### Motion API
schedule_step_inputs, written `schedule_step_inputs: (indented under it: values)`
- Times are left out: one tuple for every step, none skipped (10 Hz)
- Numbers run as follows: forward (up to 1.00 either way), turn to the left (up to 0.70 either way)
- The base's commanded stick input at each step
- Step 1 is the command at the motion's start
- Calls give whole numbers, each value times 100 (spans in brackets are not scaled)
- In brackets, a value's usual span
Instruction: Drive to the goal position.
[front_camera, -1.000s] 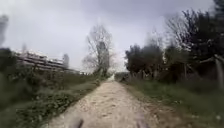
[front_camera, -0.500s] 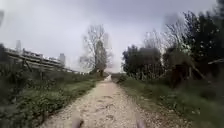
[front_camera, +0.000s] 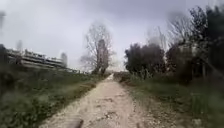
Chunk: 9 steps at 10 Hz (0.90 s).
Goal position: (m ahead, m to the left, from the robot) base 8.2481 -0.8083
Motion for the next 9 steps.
schedule_step_inputs:
  values:
    - [85, 0]
    - [85, 0]
    - [85, -18]
    - [85, -34]
    - [85, -17]
    - [85, 0]
    - [85, 0]
    - [85, 0]
    - [85, 0]
